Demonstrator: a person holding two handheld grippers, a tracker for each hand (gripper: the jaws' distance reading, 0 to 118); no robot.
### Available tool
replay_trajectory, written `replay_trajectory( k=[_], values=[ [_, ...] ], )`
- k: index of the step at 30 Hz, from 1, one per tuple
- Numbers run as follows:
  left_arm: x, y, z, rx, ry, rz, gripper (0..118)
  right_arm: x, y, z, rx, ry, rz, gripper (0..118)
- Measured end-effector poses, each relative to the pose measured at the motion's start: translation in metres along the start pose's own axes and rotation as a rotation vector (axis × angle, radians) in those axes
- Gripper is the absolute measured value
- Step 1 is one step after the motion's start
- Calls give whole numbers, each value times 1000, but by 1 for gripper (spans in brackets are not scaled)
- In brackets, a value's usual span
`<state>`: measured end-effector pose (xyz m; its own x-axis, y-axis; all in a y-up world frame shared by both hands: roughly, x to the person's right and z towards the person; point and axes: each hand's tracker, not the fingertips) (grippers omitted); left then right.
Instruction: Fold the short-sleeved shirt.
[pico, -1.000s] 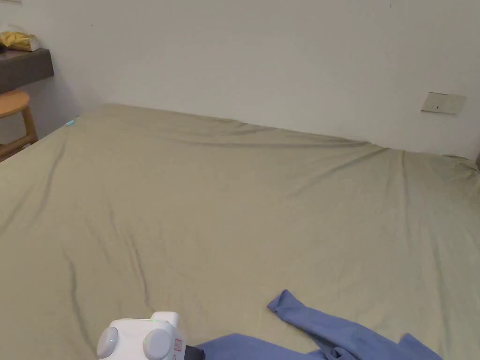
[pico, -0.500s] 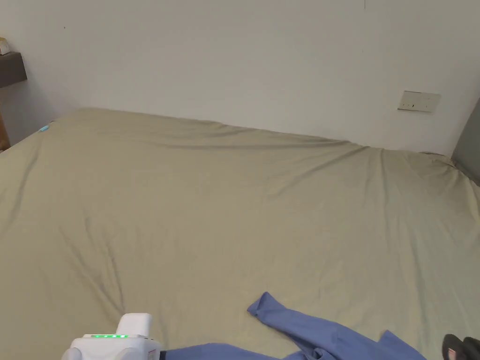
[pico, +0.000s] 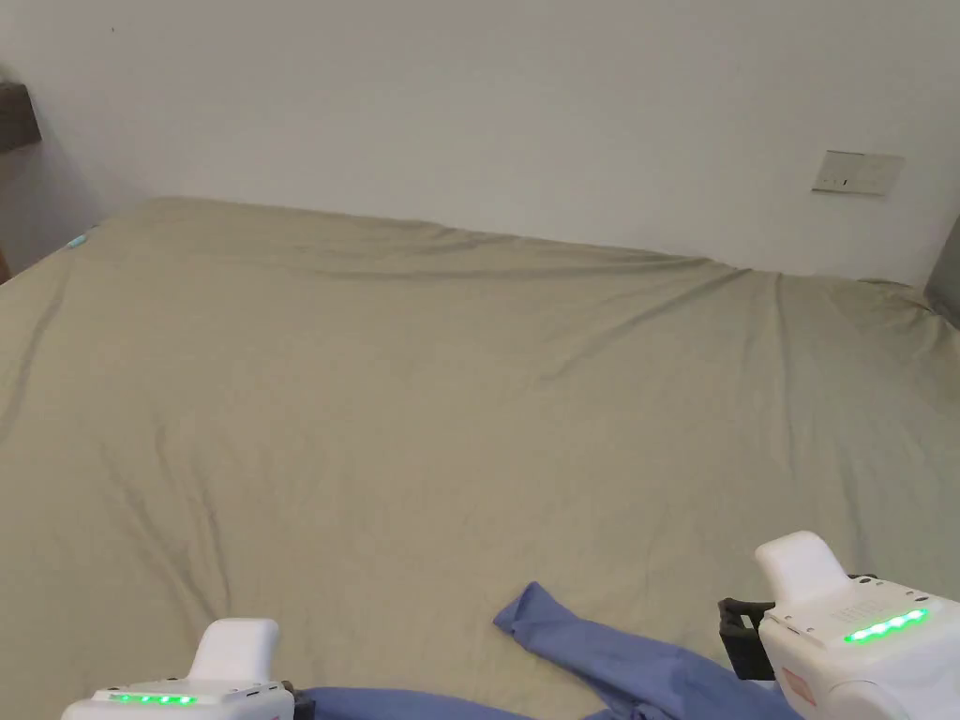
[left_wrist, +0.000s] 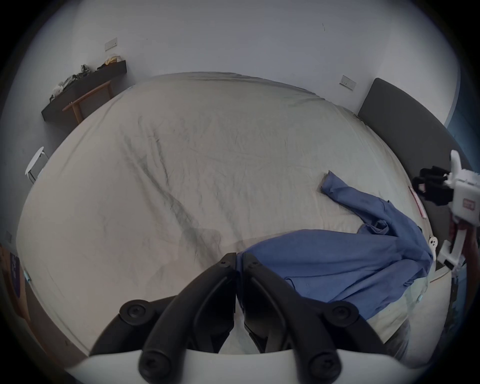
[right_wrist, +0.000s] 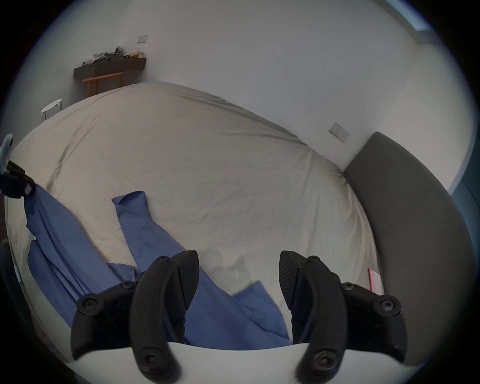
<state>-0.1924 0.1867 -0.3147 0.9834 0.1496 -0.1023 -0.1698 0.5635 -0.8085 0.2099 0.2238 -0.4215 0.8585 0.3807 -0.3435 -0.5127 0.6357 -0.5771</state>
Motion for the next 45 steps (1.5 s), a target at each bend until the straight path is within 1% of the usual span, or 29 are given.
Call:
replay_trajectory(
  k=[3, 6, 8, 10, 11, 12, 13, 15, 17, 18, 19, 20, 22, 23, 24, 25, 26, 27, 28, 29, 31, 32, 33, 34, 35, 37, 39, 44, 45],
  values=[
    [-5, 2, 6, 28, -10, 34, 3, -9, -2, -16, -17, 44, 23, 71],
    [-2, 5, 17, 69, -3, 19, 3, -11, -4, -39, -89, 68, 94, 71],
    [0, 9, 27, 96, -6, 4, 3, -10, -4, -52, -113, 60, 117, 71],
    [4, 13, 34, 109, -18, -5, 3, -4, -3, -62, -118, 59, 104, 71],
    [5, 14, 36, 117, -24, -3, 3, -1, -3, -67, -130, 75, 82, 71],
    [5, 16, 37, 116, -37, -5, 3, 1, -3, -73, -151, 110, 54, 71],
    [5, 17, 37, 120, -45, -1, 3, 3, -2, -79, -178, 164, 33, 71],
    [7, 18, 36, 124, -56, -2, 3, 4, -2, -90, -196, 221, 35, 71],
    [7, 19, 36, 126, -56, -2, 3, -1, -1, -101, -200, 215, 65, 71],
    [7, 20, 36, 127, -59, 1, 3, -5, 0, -107, -211, 218, 71, 71],
    [6, 21, 34, 123, -61, 8, 3, -8, 0, -115, -243, 231, 60, 71],
    [5, 22, 33, 120, -63, 13, 3, -10, -2, -124, -285, 266, 23, 70],
    [4, 22, 32, 116, -62, 20, 3, -15, -8, -136, -380, 337, -44, 61],
    [4, 22, 32, 115, -60, 20, 3, -15, -10, -135, -345, 326, -75, 59],
    [3, 22, 32, 113, -61, 18, 3, -12, -9, -128, -310, 290, -68, 52],
    [4, 21, 33, 113, -62, 17, 3, -9, -8, -126, -320, 314, -75, 35],
    [4, 21, 33, 111, -62, 17, 3, -9, -7, -122, -323, 325, -83, 4],
    [5, 22, 31, 104, -64, 16, 3, -10, -7, -120, -322, 320, -81, 4],
    [5, 22, 31, 104, -66, 21, 3, -11, -9, -118, -313, 294, -86, 4],
    [5, 21, 30, 103, -71, 27, 3, -11, -9, -117, -318, 308, -87, 4],
    [6, 20, 32, 106, -85, 34, 3, -11, -6, -111, -328, 307, -85, 4],
    [6, 20, 34, 107, -87, 30, 3, -6, -3, -105, -317, 316, -103, 4],
    [7, 20, 37, 109, -88, 21, 3, 1, 0, -95, -283, 343, -151, 4],
    [6, 20, 41, 117, -87, 17, 3, 6, 5, -86, -249, 337, -175, 4],
    [5, 21, 44, 119, -89, 16, 3, 12, 10, -75, -217, 313, -183, 4],
    [1, 25, 52, 134, -101, 32, 3, 31, 22, -50, -153, 301, -209, 4],
    [-2, 29, 64, 154, -117, 47, 3, 46, 35, -20, -86, 266, -222, 4],
    [-12, 48, 108, 242, -137, 46, 3, 92, 63, 64, 84, 221, -313, 4],
    [-15, 54, 121, 273, -152, 63, 3, 101, 68, 84, 117, 219, -329, 4]
  ],
)
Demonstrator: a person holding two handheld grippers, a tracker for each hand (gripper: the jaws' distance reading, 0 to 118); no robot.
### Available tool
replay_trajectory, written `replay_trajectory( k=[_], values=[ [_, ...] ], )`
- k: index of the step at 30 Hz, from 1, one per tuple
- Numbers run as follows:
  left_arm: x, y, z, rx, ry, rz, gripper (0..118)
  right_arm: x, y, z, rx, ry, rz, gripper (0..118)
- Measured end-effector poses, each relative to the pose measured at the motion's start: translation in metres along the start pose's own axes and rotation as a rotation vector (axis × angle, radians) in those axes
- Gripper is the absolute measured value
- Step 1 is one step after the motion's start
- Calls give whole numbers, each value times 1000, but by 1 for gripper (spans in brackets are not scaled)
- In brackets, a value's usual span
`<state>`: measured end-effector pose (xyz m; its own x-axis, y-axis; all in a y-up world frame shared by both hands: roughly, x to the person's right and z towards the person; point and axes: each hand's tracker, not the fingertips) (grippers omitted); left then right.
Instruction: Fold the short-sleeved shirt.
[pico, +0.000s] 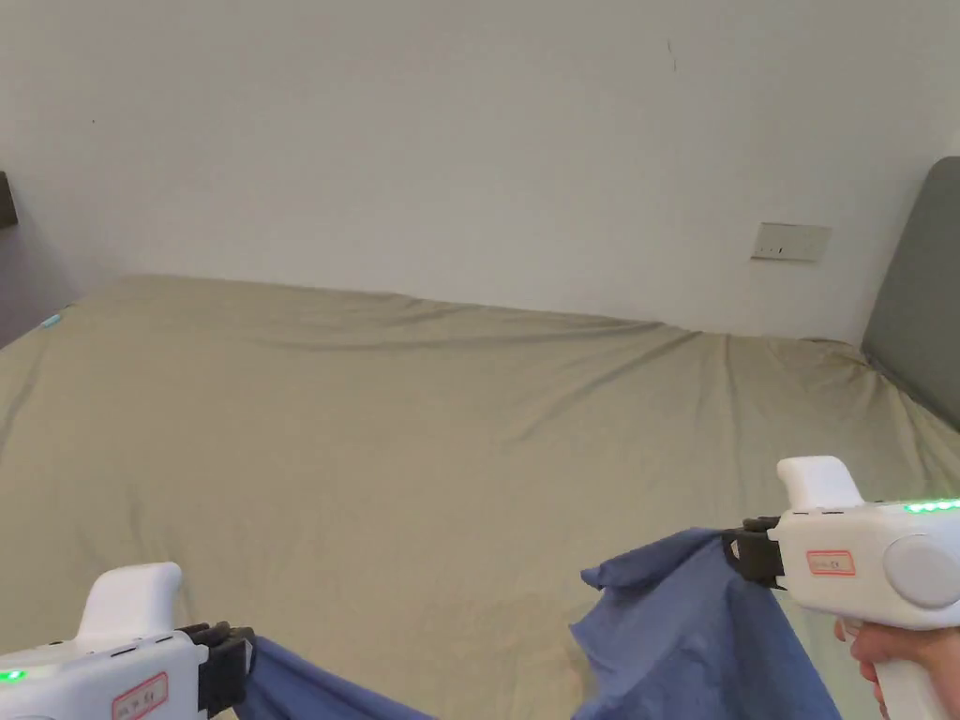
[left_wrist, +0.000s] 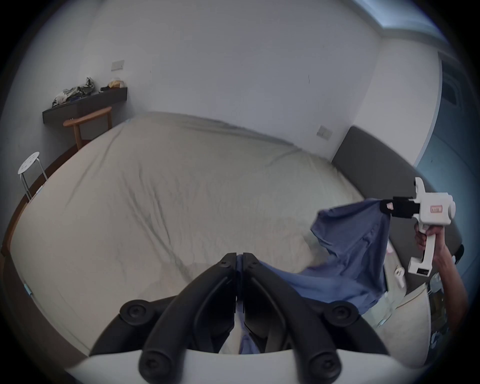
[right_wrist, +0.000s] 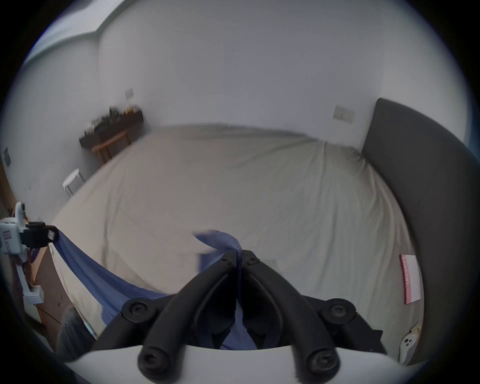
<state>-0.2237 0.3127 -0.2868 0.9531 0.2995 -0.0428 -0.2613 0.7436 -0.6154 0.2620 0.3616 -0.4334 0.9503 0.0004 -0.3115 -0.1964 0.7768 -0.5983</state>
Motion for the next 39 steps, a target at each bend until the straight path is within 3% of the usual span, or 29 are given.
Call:
replay_trajectory(
  k=[10, 13, 16, 20, 28, 39],
  values=[
    [-16, 125, 163, 402, 33, 7, 2, 34, 86, 224, 360, -67, -100, 4],
    [-16, 160, 200, 488, 27, 20, 2, 40, 104, 274, 436, -107, -117, 4],
    [-13, 194, 231, 530, 3, 16, 2, 45, 120, 317, 484, -78, -157, 4],
    [1, 234, 261, 602, 2, -13, 2, 39, 142, 356, 531, -96, -131, 4],
    [32, 305, 245, 585, 40, -58, 2, 28, 199, 369, 546, -184, -72, 4],
    [44, 410, 131, 513, 56, -120, 2, 63, 284, 281, 452, -313, -52, 4]
  ],
)
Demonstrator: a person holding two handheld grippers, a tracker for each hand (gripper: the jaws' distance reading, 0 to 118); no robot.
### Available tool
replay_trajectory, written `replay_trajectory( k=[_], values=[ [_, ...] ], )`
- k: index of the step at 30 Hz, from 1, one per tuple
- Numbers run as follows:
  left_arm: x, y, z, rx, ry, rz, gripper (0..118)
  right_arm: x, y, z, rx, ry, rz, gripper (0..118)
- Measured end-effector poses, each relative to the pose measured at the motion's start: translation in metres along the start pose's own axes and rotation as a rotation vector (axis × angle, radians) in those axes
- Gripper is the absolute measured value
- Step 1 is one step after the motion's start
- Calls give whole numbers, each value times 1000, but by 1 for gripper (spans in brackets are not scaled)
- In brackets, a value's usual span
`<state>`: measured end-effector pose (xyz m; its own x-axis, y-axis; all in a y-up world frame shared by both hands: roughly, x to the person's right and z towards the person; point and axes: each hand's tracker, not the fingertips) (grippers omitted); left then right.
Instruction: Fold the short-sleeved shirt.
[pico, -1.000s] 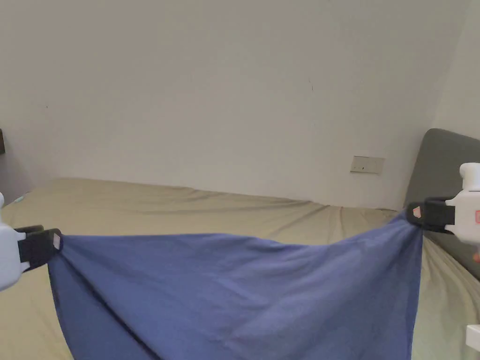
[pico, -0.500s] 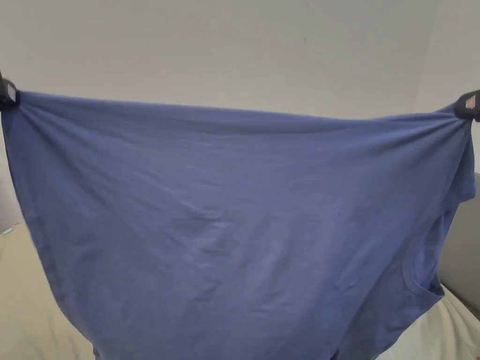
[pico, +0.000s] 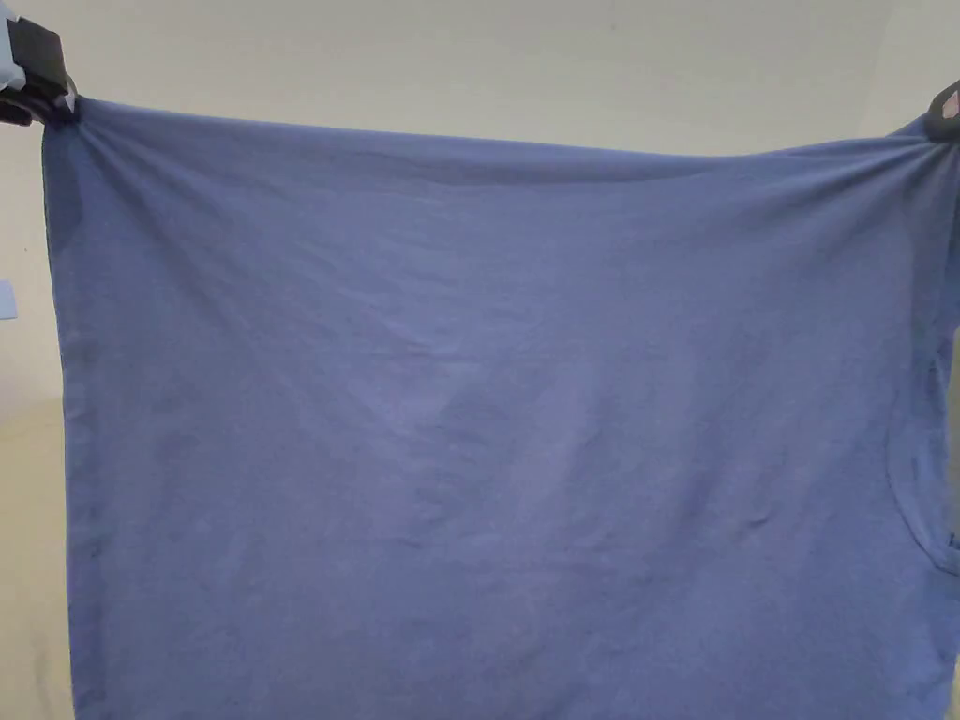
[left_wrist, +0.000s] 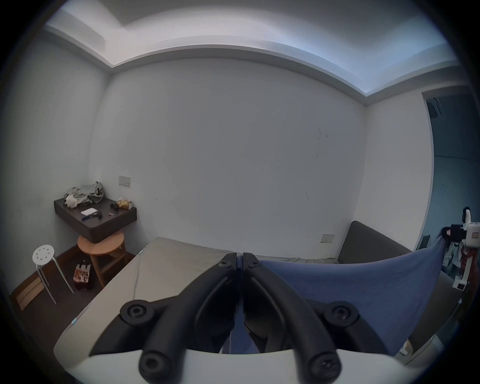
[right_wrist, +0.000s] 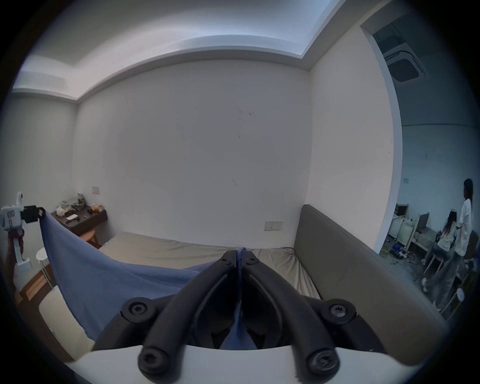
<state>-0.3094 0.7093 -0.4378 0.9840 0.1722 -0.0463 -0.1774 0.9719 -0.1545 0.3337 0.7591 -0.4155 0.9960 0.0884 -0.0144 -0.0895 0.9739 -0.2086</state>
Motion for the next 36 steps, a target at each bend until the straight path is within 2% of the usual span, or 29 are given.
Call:
replay_trajectory(
  k=[5, 6, 9, 12, 14, 18, 22, 24, 27, 29, 31, 35, 36],
  values=[
    [0, 9, -76, -42, -4, -27, 2, -14, -5, -44, -15, -38, 11, 4],
    [-1, 9, -88, -48, -2, -48, 2, -3, -2, -68, -27, -46, 13, 4],
    [-6, 6, -121, -43, -4, -60, 2, -8, -2, -107, -49, -65, 36, 4],
    [-10, 2, -158, -56, 18, -69, 2, -15, -4, -141, -50, -66, 22, 4],
    [-10, -4, -176, -65, 39, -75, 2, -22, -11, -161, -56, -70, 13, 4],
    [-9, -22, -209, -99, 76, -110, 2, -36, -31, -203, -110, -100, 68, 4],
    [-12, -52, -225, -121, 69, -105, 2, -38, -57, -234, -139, -82, 54, 4],
    [-19, -75, -235, -156, 66, -109, 2, -37, -81, -248, -170, -59, 10, 4],
    [-32, -116, -245, -224, 62, -103, 2, -40, -125, -265, -243, -51, 27, 4],
    [-37, -149, -239, -258, 51, -95, 2, -39, -164, -271, -291, -37, 5, 4],
    [-46, -188, -234, -307, 45, -38, 2, -38, -207, -276, -346, -11, -23, 4],
    [-64, -280, -210, -380, 32, 86, 2, -39, -305, -273, -447, -19, -31, 4],
    [-68, -307, -204, -412, 26, 98, 2, -37, -330, -270, -467, -4, -60, 4]
  ],
)
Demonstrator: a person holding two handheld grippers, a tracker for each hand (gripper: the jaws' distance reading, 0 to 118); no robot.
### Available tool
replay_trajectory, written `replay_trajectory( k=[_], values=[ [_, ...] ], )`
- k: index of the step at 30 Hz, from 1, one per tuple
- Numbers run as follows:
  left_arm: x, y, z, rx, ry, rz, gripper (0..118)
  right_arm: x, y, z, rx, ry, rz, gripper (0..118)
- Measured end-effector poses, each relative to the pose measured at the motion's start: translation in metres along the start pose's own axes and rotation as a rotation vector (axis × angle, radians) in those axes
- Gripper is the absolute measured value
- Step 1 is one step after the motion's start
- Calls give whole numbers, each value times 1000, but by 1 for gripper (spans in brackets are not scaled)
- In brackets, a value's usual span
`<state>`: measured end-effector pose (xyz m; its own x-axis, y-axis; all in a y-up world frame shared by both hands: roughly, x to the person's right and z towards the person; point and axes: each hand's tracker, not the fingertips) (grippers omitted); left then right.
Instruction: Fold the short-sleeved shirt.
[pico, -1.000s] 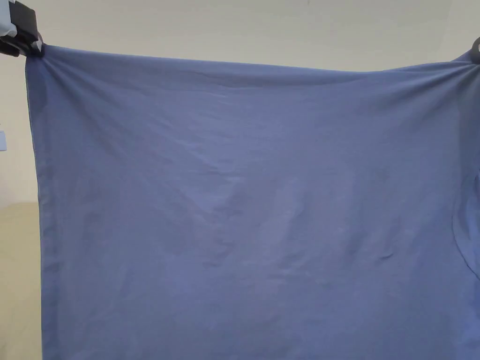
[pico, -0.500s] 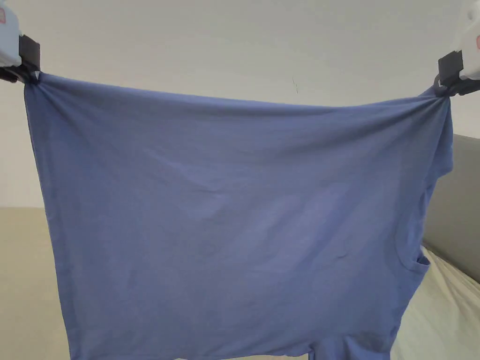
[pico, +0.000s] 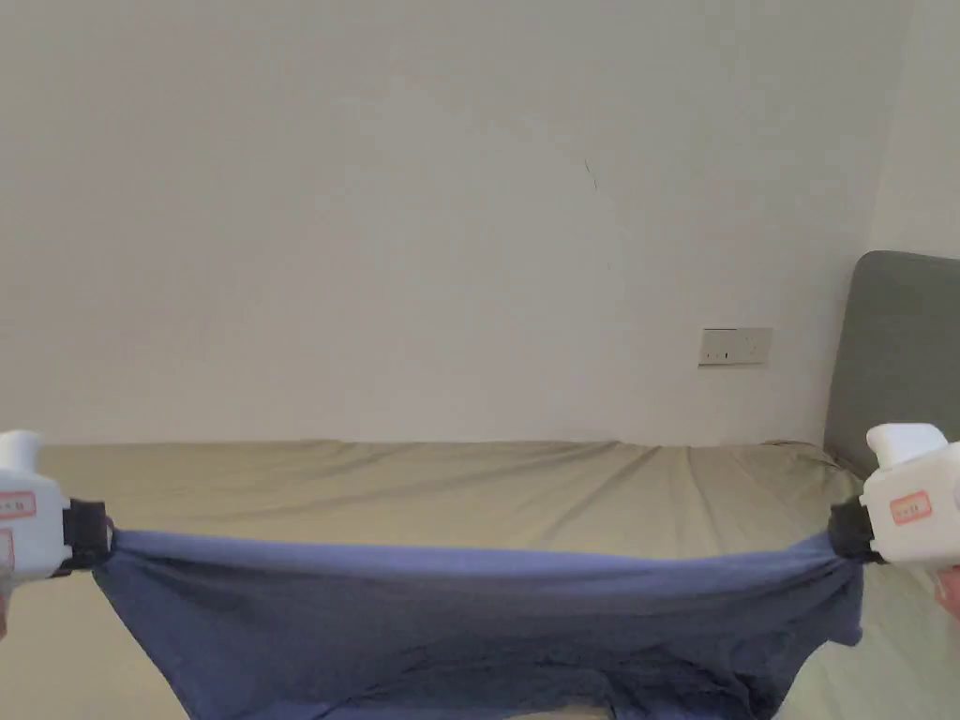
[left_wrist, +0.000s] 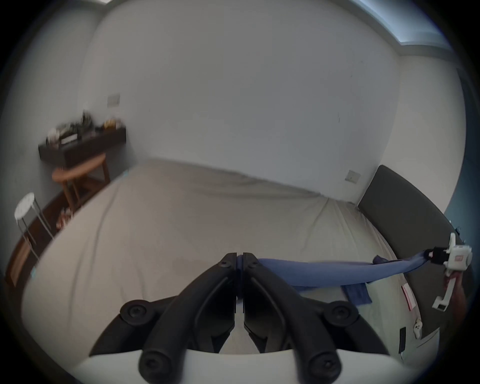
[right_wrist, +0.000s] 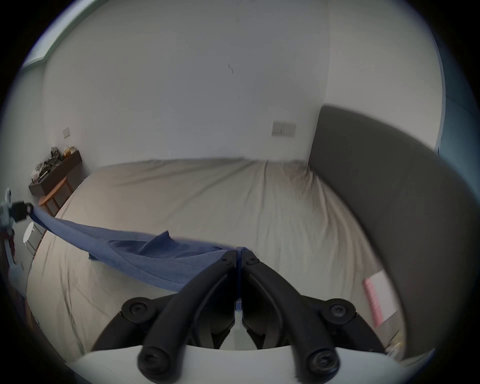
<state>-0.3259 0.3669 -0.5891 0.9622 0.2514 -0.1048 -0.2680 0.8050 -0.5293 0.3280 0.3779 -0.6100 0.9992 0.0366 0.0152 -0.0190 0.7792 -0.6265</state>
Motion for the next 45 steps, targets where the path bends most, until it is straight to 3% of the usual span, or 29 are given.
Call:
replay_trajectory(
  k=[3, 7, 10, 12, 16, 19, 24, 29, 38, 41, 45],
  values=[
    [-20, -76, -6, -79, -8, 45, 2, 8, -75, -12, -36, 52, -125, 4],
    [-43, -158, -8, -203, 10, -8, 2, 19, -168, -35, -155, 35, -119, 4],
    [-49, -203, 0, -261, 29, 4, 2, 26, -231, -43, -278, 65, -205, 4],
    [-51, -227, 15, -257, 25, 25, 2, 27, -261, -37, -282, 46, -197, 4],
    [-59, -248, 57, -243, -22, 89, 2, 35, -289, -3, -282, 117, -296, 4],
    [-69, -253, 91, -221, 0, 94, 2, 42, -294, 28, -274, 90, -249, 4],
    [-89, -279, 131, -266, -18, 148, 2, 60, -320, 75, -272, 127, -256, 4],
    [-85, -312, 175, -327, -14, 98, 2, 61, -360, 126, -303, 133, -163, 4],
    [-95, -363, 232, -424, -18, 114, 2, 82, -449, 175, -378, 126, -189, 4],
    [-92, -368, 246, -426, -5, 72, 2, 83, -458, 179, -402, 157, -235, 4],
    [-103, -367, 257, -416, -21, 140, 2, 87, -454, 184, -411, 182, -205, 4]
  ],
)
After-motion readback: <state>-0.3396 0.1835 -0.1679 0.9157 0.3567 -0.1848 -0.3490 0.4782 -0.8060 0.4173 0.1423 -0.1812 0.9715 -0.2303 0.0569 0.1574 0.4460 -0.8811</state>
